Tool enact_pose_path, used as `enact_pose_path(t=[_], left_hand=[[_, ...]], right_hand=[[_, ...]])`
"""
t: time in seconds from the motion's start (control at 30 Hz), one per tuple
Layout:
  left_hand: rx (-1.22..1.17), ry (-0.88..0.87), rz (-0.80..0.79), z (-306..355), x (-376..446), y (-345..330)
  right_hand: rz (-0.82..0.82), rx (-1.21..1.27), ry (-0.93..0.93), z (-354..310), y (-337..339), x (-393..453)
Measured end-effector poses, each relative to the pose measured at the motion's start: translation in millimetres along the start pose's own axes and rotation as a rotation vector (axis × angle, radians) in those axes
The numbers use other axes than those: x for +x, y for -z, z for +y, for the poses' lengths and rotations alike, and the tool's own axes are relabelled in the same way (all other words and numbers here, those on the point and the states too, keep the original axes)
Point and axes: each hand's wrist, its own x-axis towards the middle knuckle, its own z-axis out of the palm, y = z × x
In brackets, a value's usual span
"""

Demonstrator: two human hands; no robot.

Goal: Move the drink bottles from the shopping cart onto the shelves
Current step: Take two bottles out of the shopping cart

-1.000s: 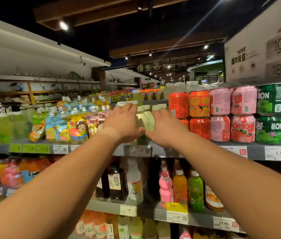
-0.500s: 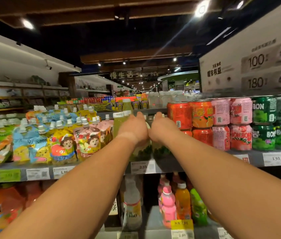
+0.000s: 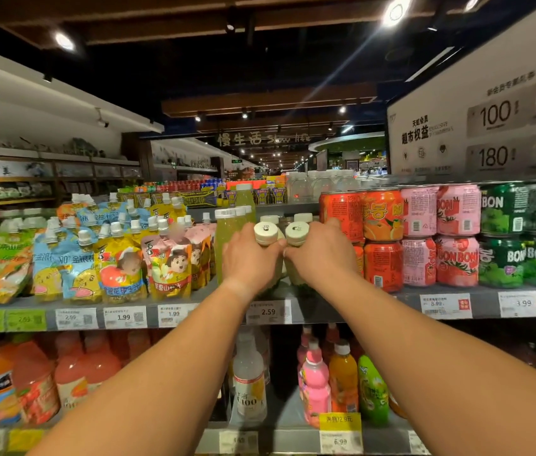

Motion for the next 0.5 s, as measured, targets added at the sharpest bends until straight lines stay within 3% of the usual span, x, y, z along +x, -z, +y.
enact_pose_path(t=[0.07, 0.13, 0.27, 0.5], left_hand=[[-0.179, 0.021, -0.01, 0.3, -5.5, 0.8], [-0.207, -0.008, 0.027, 3.0, -5.2, 10.8], [-0.096, -0.042, 0.066, 12.3, 4.0, 51.0], [0.096, 0.09, 0.123, -27.9, -22.7, 143.3]], right_hand=[[0.06, 0.027, 0.061, 2.2, 0.6, -5.7], [0.078, 0.108, 0.109, 0.2, 3.1, -9.5], [0.027, 0.343, 0.151, -22.9, 13.6, -12.3], [-0.193, 0.431, 0.22, -100.5, -0.4, -38.0]])
